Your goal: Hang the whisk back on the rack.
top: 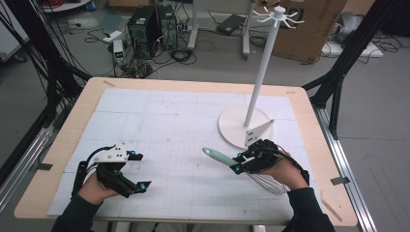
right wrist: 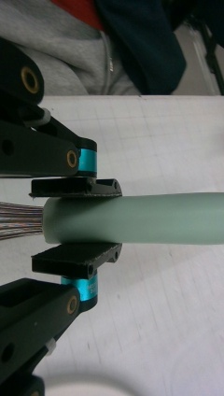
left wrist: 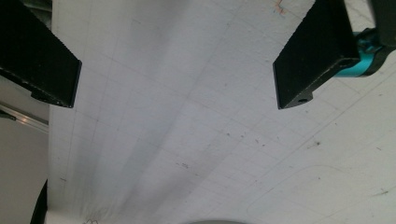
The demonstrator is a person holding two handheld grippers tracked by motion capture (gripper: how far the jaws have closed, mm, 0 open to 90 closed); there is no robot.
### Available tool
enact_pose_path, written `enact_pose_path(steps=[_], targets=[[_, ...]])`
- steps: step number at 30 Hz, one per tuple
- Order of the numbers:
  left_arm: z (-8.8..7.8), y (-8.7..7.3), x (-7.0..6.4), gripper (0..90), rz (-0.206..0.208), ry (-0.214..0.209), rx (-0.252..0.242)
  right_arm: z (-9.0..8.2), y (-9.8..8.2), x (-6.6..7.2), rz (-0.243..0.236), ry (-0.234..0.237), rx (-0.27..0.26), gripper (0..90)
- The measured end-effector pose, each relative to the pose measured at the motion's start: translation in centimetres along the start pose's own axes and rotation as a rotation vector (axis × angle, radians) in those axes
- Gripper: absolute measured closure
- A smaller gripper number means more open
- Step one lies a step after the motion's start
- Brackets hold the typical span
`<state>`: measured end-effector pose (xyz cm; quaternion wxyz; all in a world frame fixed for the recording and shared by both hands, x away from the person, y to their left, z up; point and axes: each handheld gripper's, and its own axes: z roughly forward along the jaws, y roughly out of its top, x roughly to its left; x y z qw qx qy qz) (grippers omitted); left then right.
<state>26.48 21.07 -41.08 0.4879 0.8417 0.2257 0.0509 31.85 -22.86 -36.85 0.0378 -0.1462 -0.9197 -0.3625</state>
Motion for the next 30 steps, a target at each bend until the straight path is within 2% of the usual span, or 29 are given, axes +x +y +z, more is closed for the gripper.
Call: enact_pose_path(steps=[5, 9, 14, 17, 19, 20, 26, 30], targets=[[0.0, 0.0, 0.0, 1.7, -0.001, -0.003, 0.000, -1.7, -0.3, -0.1, 0.034, 0.005, -0.092, 69.7], [0.0, 0.0, 0.0, 1.6, 0.000, -0.003, 0.002, -3.2, -0.4, -0.2, 0.035, -0.004, -0.156, 69.7], [0.0, 0.0, 0.0, 1.6, 0.000, -0.005, 0.001, -5.4, -0.6, -0.3, 0.046, -0.046, -0.225, 69.7], [0.0, 0.0, 0.0, 1.7, -0.002, -0.005, 0.000, -6.6, -0.7, -0.4, 0.056, -0.054, -0.267, 69.8], [0.0, 0.0, 0.0, 1.7, 0.000, -0.006, -0.001, -7.3, -0.8, -0.3, 0.058, -0.090, -0.290, 69.7], [0.0, 0.0, 0.0, 1.7, 0.000, -0.006, -0.001, -7.5, -0.8, -0.4, 0.065, -0.075, -0.300, 69.7], [0.1, 0.0, 0.0, 1.7, -0.001, -0.004, 0.001, -8.9, -1.1, -0.5, 0.080, -0.091, -0.359, 69.7], [0.1, 0.0, 0.0, 1.6, -0.001, -0.004, 0.001, -10.0, -1.1, -0.8, 0.086, -0.080, -0.410, 69.7]])
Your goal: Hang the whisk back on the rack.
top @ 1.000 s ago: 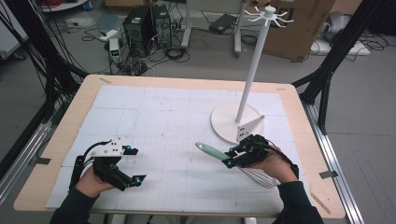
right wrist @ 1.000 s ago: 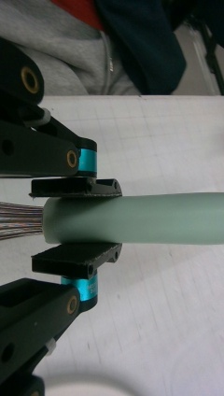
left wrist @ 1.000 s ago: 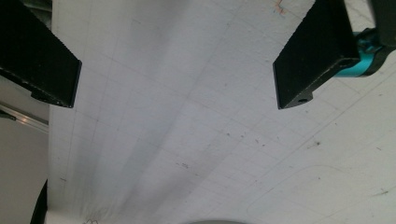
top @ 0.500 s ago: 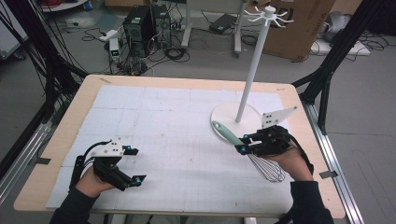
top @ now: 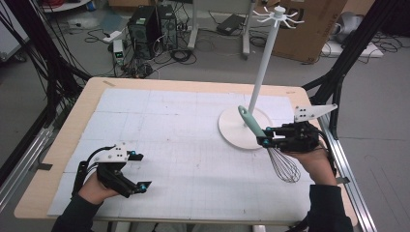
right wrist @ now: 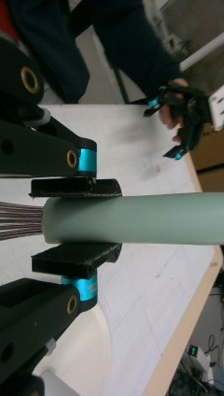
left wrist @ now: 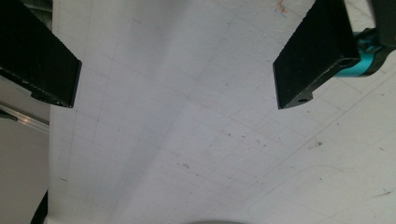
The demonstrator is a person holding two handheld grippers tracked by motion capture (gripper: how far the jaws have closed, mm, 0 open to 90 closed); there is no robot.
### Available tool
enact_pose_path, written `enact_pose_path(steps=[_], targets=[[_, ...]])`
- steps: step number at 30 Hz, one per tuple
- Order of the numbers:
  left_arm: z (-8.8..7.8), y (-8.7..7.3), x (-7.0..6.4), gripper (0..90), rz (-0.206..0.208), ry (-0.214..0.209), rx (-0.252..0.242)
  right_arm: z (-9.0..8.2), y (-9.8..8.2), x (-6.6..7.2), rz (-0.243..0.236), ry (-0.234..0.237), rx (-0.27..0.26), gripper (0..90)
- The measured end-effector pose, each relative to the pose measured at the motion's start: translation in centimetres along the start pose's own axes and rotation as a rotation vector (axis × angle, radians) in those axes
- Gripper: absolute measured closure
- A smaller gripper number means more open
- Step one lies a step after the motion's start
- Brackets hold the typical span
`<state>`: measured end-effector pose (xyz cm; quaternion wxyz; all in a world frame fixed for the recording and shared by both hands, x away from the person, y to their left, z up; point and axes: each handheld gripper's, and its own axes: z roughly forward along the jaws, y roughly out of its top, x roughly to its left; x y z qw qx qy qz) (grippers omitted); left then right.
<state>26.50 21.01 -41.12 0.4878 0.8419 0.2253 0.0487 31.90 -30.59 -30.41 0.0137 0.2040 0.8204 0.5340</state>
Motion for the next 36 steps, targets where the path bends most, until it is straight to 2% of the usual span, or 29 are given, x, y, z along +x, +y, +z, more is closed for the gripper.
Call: enact_pose_path(steps=[5, 14, 21, 26, 33, 36], targets=[[0.0, 0.0, 0.0, 1.7, 0.000, 0.001, 0.001, -1.4, 0.8, -0.3, -0.005, -0.022, -0.064, 69.7], [0.0, 0.0, 0.0, 1.7, -0.003, 0.000, -0.002, -3.9, 2.6, -1.0, 0.006, -0.060, -0.148, 69.7], [0.0, 0.0, 0.0, 1.6, 0.000, -0.007, -0.003, -4.8, 3.3, -1.6, 0.019, -0.081, -0.184, 69.7], [0.0, 0.0, 0.0, 1.6, -0.002, -0.007, -0.004, -5.4, 3.9, -1.9, 0.024, -0.078, -0.206, 69.7], [0.1, 0.0, -0.1, 1.7, -0.002, -0.007, -0.002, -6.7, 5.0, -2.5, 0.045, -0.085, -0.280, 69.7], [0.1, 0.0, -0.1, 1.6, 0.001, -0.008, -0.002, -7.1, 5.6, -2.8, 0.051, -0.093, -0.295, 69.7]])
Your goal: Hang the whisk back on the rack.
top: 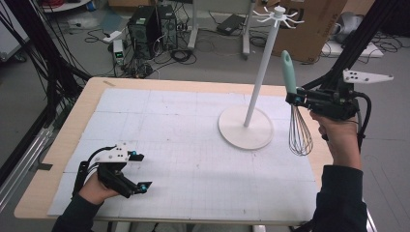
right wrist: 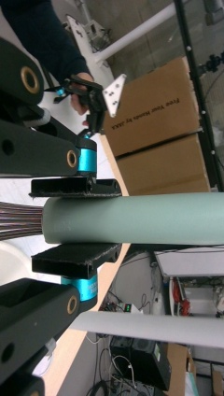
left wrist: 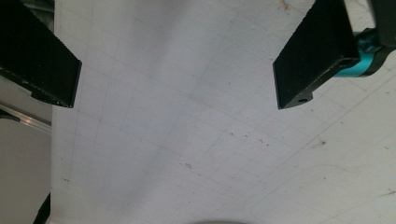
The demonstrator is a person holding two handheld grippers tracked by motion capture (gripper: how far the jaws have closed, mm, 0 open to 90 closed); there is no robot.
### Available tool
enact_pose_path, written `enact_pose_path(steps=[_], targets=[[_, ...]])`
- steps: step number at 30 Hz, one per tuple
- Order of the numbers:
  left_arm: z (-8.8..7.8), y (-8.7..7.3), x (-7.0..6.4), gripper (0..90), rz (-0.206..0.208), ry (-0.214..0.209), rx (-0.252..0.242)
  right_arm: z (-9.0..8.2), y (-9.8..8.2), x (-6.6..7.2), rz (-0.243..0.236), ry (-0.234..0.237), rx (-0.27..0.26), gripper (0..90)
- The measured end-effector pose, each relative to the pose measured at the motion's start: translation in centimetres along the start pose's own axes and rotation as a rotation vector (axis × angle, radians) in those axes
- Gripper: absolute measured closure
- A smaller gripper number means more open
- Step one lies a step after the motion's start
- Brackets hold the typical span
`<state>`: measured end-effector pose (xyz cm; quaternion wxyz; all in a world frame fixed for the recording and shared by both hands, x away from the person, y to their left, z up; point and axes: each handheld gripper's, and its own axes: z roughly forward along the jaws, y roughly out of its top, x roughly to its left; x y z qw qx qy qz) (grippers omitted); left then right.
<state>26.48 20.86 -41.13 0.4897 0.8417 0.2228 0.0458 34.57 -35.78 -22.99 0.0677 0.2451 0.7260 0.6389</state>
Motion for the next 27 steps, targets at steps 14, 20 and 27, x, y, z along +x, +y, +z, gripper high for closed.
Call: enact_pose_path(steps=[14, 20, 27], targets=[[0.0, 0.0, -0.1, 1.7, 0.005, -0.001, 0.003, -0.5, 2.8, -1.4, 0.048, -0.009, -0.110, 69.7], [0.0, 0.0, -0.3, 1.7, 0.009, 0.000, 0.007, -0.1, 3.5, -1.8, 0.055, -0.013, -0.097, 69.7], [0.0, 0.0, -0.2, 1.7, 0.010, -0.001, 0.009, 0.2, 3.7, -2.5, 0.068, -0.018, -0.098, 69.6]])
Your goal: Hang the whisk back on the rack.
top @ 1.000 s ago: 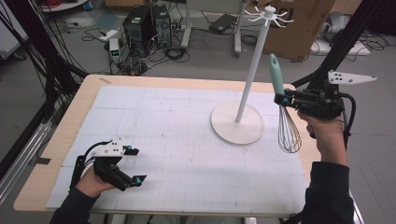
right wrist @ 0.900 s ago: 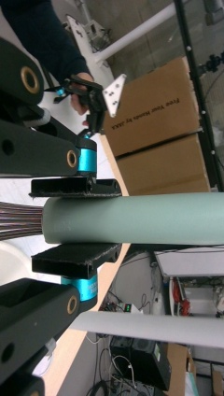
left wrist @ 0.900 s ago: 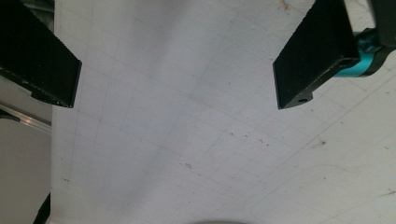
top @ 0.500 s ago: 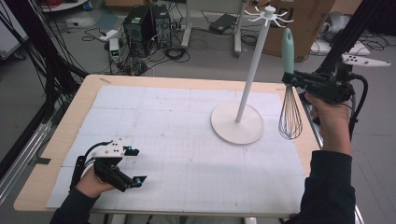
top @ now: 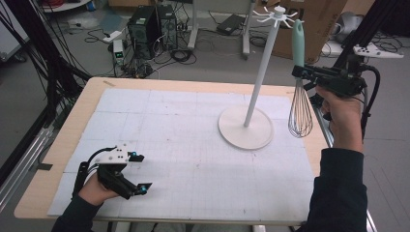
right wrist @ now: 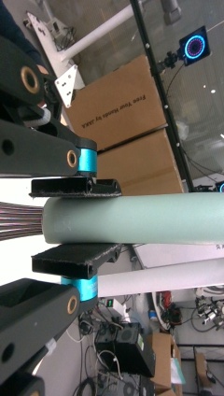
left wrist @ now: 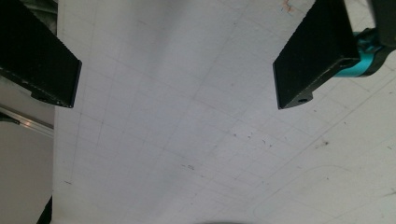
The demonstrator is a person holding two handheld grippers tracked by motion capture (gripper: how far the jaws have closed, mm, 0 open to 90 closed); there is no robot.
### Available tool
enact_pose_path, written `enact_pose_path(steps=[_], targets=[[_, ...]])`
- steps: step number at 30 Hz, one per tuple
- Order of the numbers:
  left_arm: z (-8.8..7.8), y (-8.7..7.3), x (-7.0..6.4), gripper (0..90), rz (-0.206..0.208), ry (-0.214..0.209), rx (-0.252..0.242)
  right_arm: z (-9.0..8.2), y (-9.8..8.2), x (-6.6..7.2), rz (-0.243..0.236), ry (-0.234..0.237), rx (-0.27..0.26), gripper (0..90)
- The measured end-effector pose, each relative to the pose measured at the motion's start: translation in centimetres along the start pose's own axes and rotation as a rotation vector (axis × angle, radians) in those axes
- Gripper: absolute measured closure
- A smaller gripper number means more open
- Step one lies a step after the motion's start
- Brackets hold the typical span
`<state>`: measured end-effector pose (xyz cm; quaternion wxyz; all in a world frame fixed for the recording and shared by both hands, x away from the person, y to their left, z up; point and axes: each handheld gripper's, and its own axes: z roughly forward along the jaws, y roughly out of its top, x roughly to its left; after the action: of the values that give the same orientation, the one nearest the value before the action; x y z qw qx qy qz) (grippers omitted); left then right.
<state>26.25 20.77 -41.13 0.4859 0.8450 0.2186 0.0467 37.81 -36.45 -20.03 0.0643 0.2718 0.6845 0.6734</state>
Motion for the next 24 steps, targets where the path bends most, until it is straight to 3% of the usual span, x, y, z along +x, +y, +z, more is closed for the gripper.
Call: enact_pose_path(steps=[24], targets=[[0.1, -0.1, 0.1, 1.7, -0.004, -0.007, 0.000, 1.9, -1.1, -1.3, 0.041, 0.031, -0.017, 69.5]])
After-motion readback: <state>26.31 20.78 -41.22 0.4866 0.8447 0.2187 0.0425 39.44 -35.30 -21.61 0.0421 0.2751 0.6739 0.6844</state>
